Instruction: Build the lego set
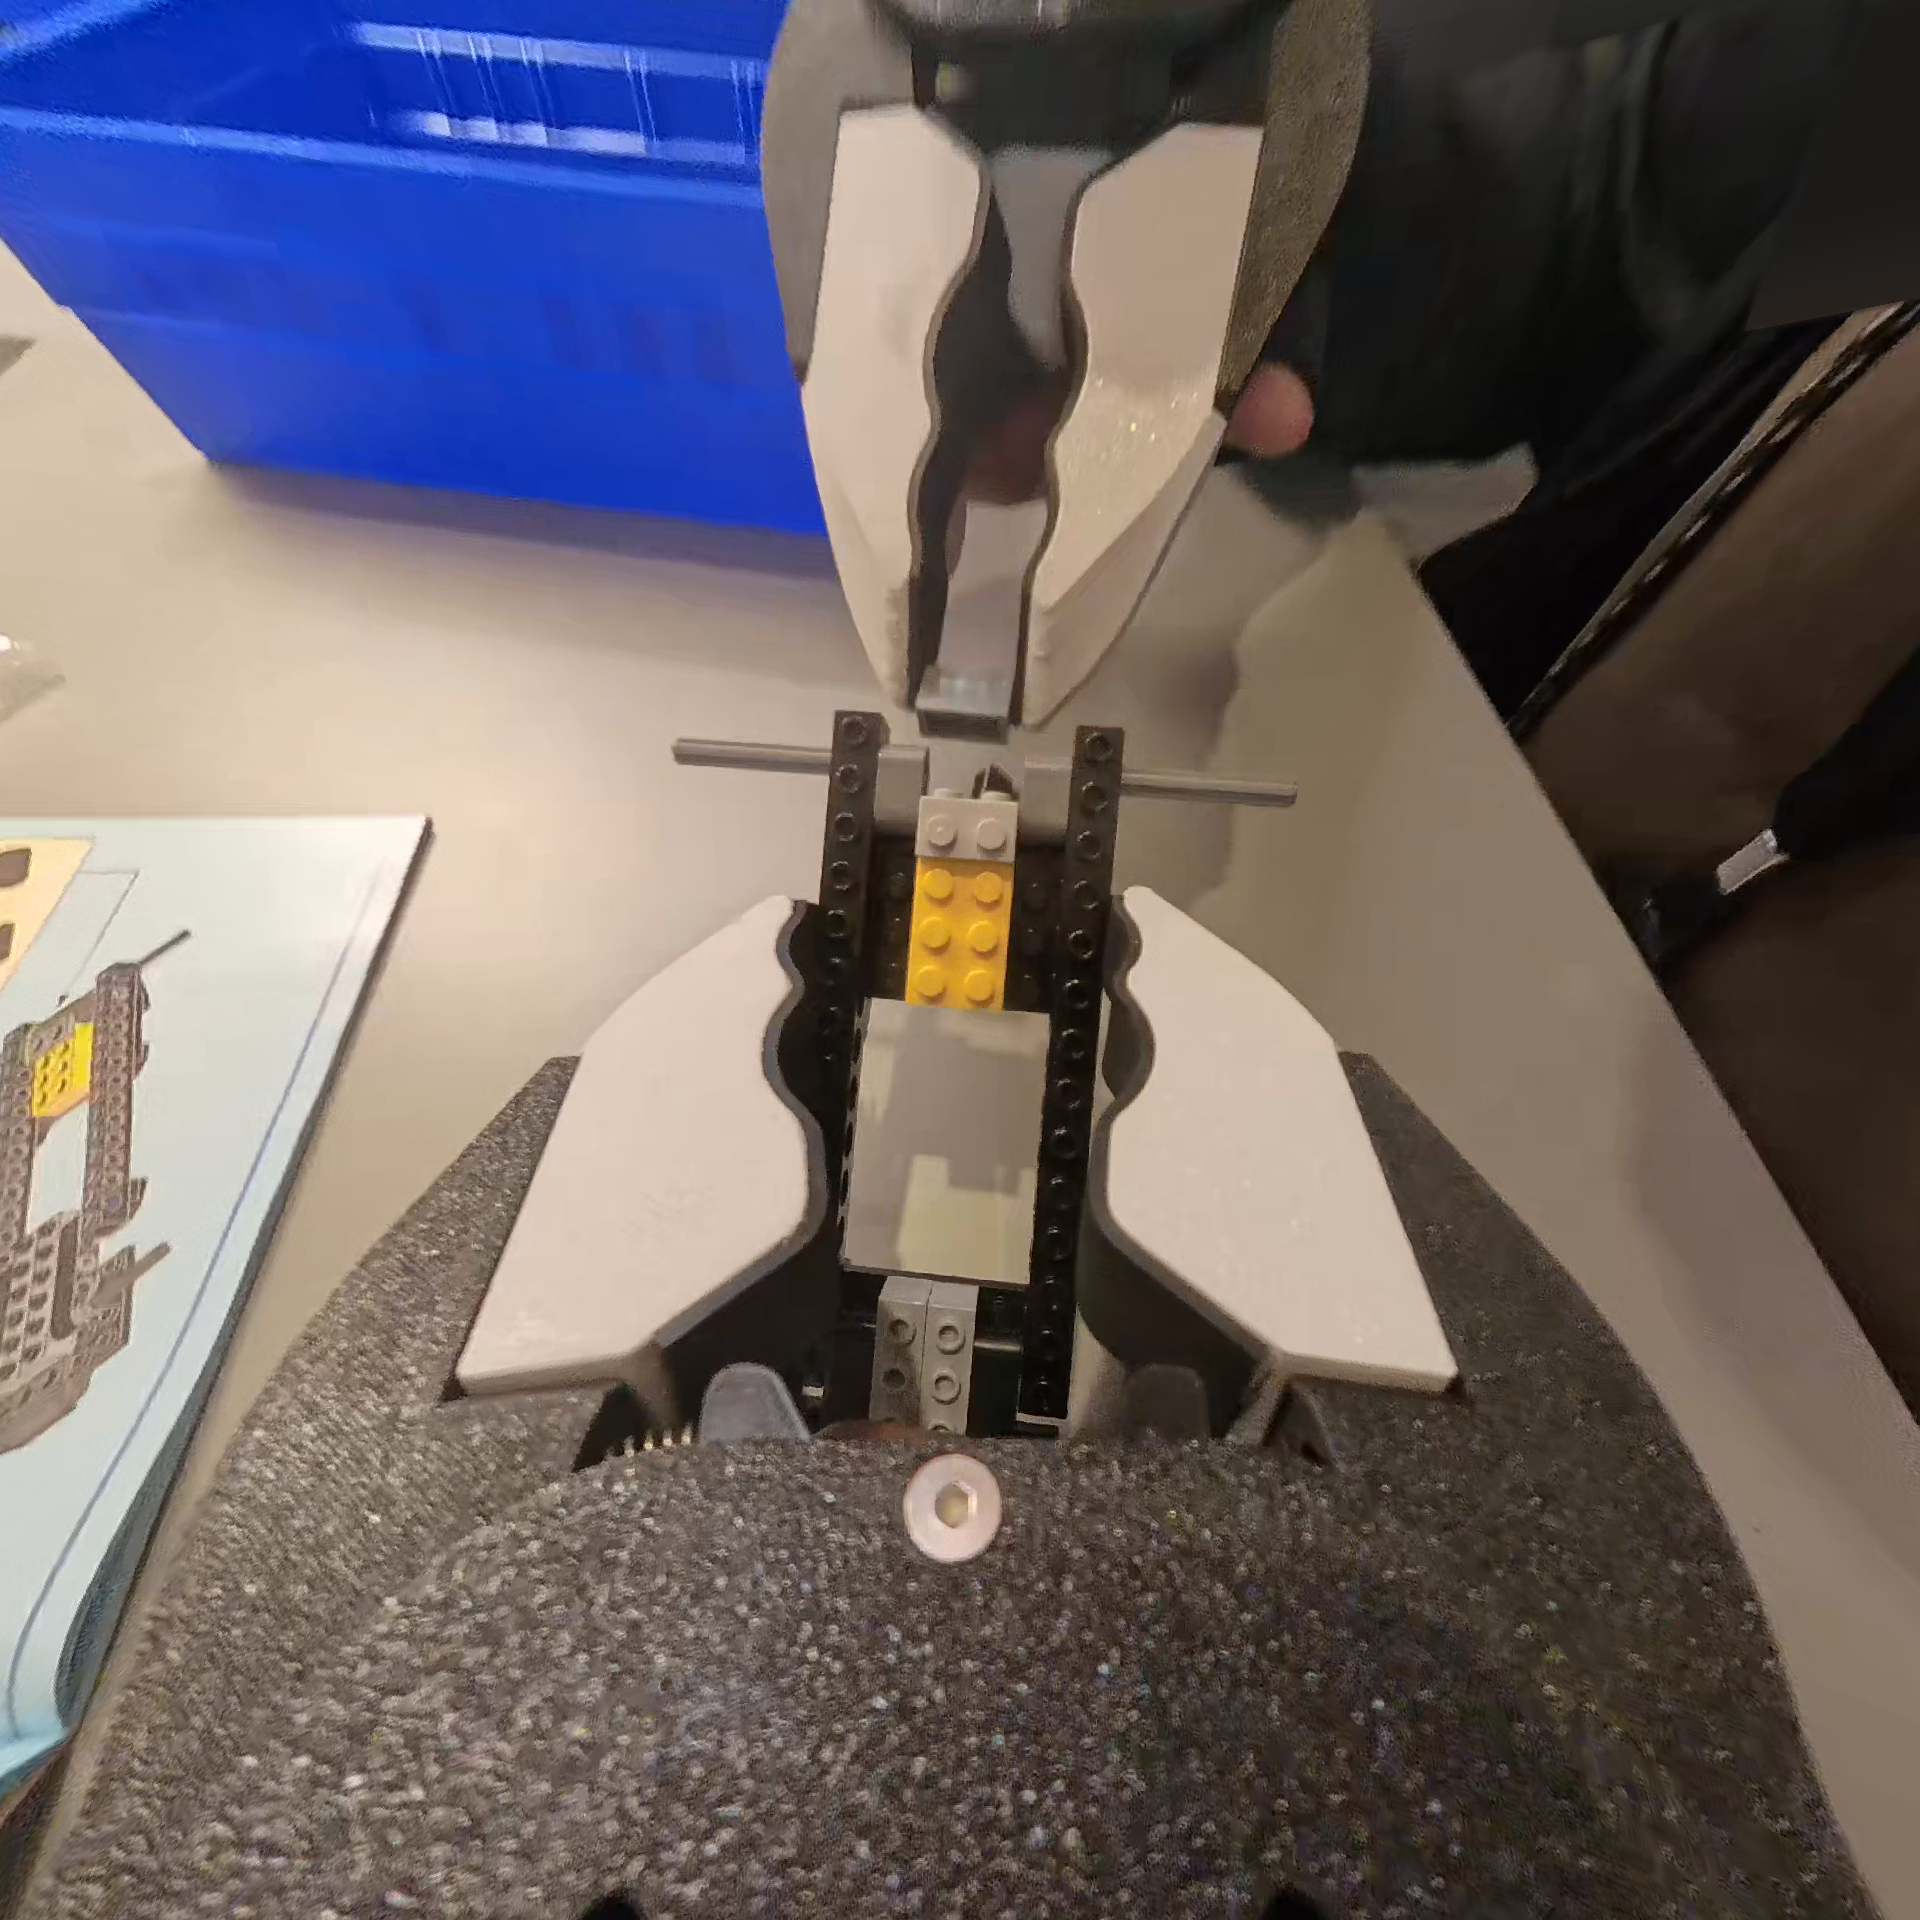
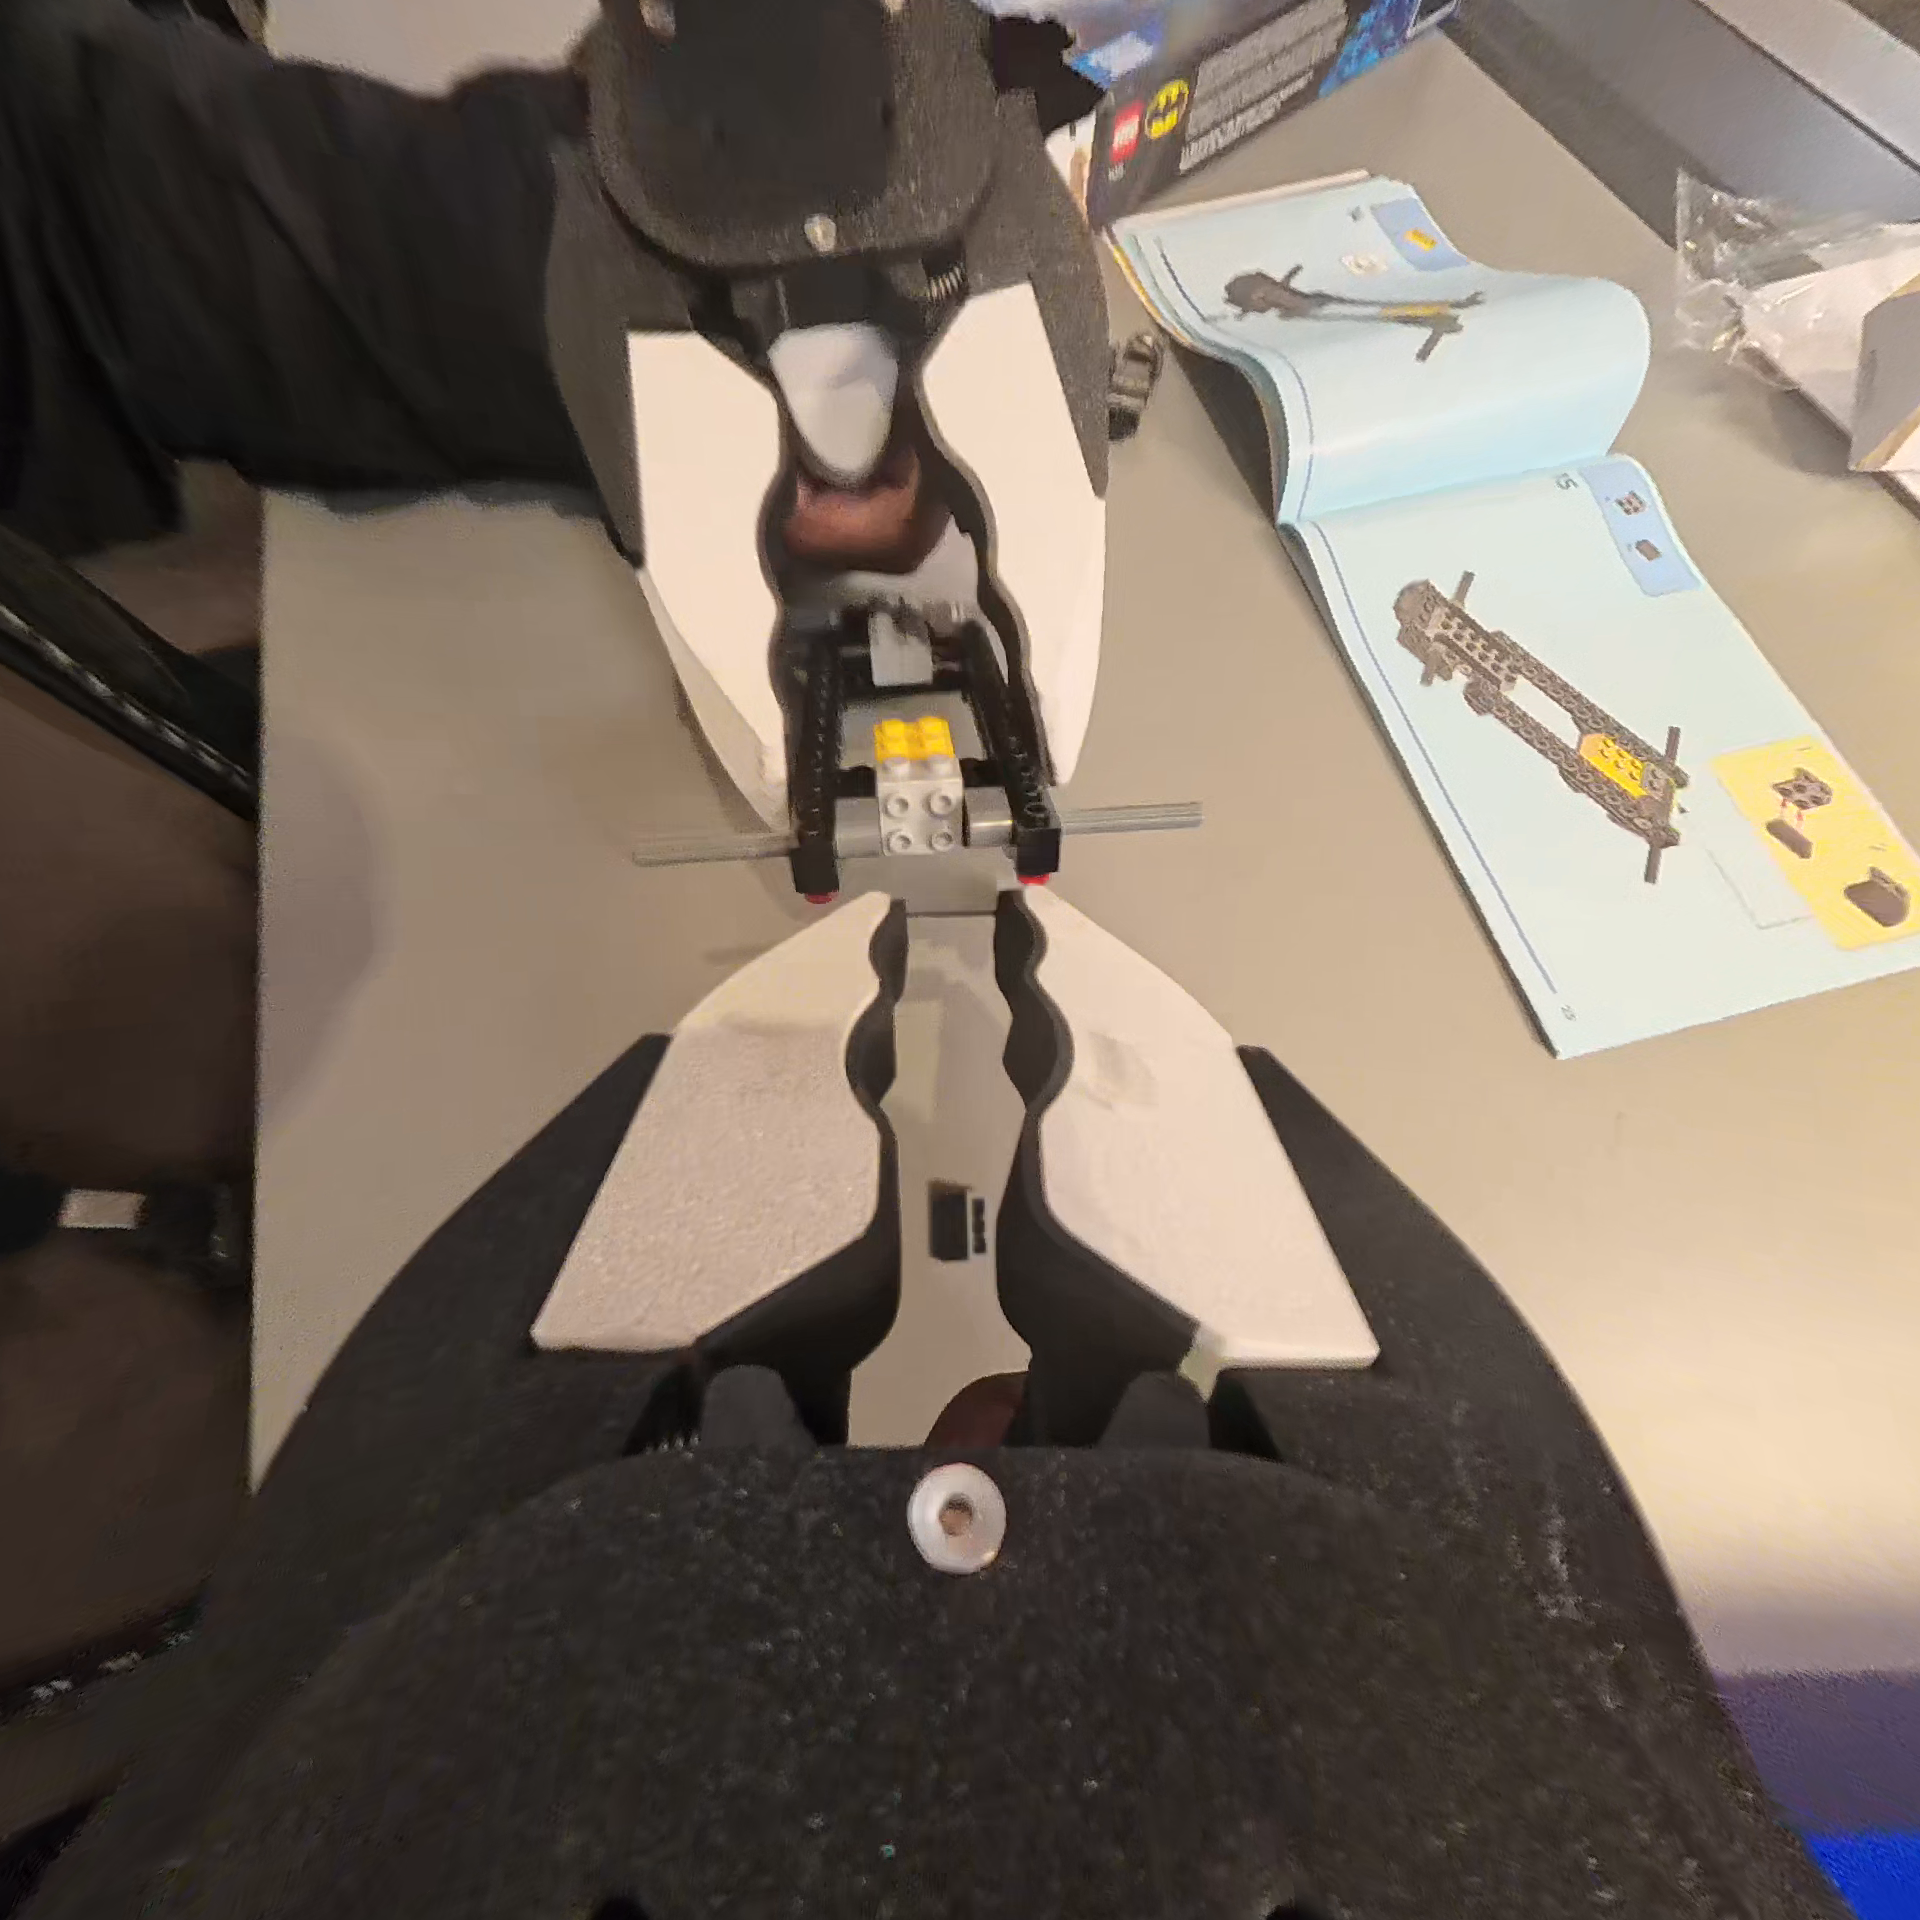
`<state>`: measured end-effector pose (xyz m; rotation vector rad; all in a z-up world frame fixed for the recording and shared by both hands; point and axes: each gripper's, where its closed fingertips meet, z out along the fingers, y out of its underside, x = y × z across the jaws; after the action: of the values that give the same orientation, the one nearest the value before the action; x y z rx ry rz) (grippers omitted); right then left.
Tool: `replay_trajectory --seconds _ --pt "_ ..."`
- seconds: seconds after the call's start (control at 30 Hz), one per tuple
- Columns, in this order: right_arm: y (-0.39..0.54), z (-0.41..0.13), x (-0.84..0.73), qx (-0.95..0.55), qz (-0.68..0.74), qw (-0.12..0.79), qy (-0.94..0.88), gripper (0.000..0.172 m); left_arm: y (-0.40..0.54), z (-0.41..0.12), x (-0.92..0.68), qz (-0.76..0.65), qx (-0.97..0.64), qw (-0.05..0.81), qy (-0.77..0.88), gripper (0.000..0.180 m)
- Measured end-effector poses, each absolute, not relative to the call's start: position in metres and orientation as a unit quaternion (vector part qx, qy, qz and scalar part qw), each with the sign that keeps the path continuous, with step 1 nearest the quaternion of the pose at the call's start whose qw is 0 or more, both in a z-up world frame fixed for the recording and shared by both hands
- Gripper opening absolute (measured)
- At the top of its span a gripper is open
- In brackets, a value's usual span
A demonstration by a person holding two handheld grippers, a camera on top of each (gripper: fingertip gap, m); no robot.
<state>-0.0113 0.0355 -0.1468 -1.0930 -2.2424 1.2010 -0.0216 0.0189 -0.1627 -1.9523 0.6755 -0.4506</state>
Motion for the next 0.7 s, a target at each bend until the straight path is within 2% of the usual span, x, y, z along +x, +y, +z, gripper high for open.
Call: replay_trajectory --seconds 0.13,0.37,0.7 --pt "0.039 -0.159 -0.010 -0.390 0.402 0.181 -0.809 0.016 0.019 -0.170 -0.023 -0.171 -0.822 0.467 0.278 0.054" --pt "0.029 -0.149 -0.009 -0.412 0.446 0.122 -0.785 0.016 0.021 -0.159 -0.017 -0.177 -0.792 0.509 0.286 0.054" --pt "0.024 -0.128 -0.014 -0.424 0.483 0.120 -0.757 0.016 0.019 -0.137 -0.015 -0.277 -0.749 0.554 0.235 0.054"
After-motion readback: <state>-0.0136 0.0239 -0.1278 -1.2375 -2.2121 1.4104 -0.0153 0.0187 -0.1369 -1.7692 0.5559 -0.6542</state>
